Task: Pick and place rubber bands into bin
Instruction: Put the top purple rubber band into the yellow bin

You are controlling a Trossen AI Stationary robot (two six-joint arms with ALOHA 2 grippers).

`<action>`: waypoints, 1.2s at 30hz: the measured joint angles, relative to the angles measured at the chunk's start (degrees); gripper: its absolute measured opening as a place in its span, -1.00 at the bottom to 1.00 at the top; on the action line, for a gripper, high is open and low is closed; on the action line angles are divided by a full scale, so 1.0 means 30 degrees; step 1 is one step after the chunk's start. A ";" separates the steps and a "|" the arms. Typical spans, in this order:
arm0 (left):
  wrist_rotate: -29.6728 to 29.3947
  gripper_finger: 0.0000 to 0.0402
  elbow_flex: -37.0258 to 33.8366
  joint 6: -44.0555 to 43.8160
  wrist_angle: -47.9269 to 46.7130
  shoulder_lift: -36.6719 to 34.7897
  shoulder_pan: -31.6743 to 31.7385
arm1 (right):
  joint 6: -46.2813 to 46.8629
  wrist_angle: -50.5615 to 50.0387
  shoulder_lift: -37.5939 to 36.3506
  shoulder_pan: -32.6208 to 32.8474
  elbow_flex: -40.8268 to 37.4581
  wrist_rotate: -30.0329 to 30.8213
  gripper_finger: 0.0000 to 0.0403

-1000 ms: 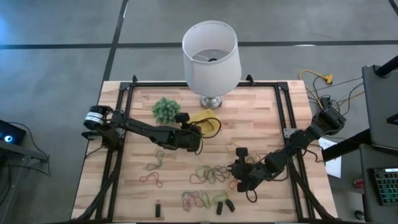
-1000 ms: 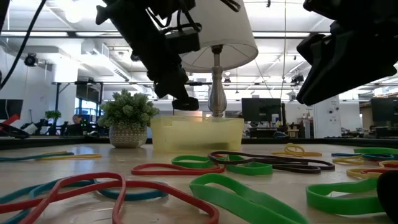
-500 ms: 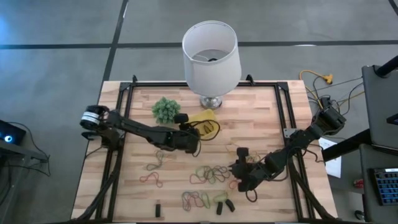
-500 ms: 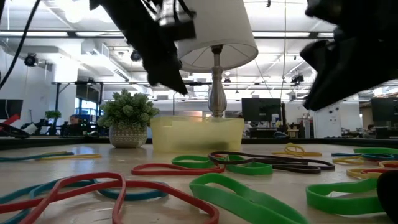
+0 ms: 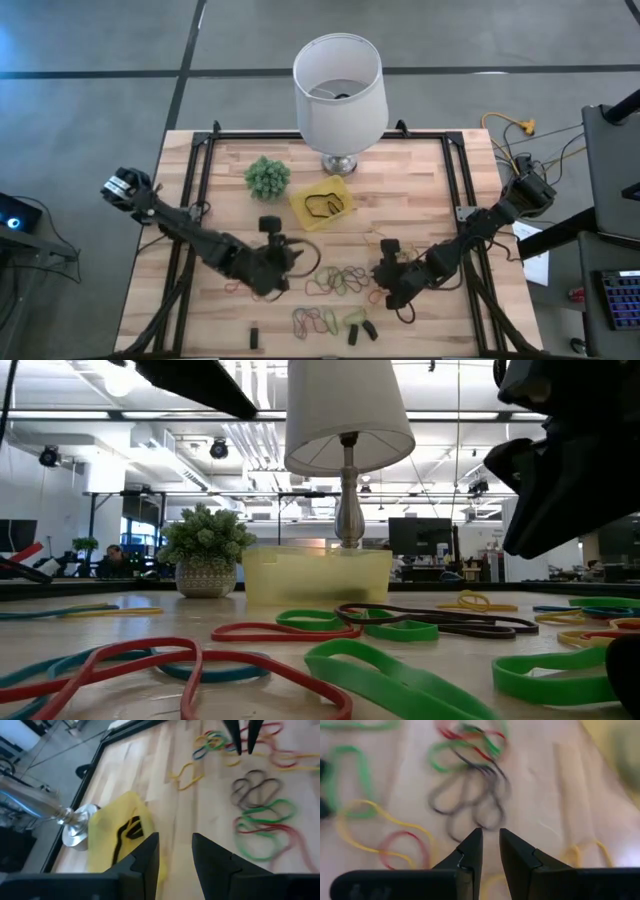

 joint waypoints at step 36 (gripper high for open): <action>-0.1906 -0.50 -0.0641 -0.0858 -0.0197 0.0015 -0.1370 | 0.1563 0.1948 0.3189 -0.2100 -0.0026 -0.2897 -0.51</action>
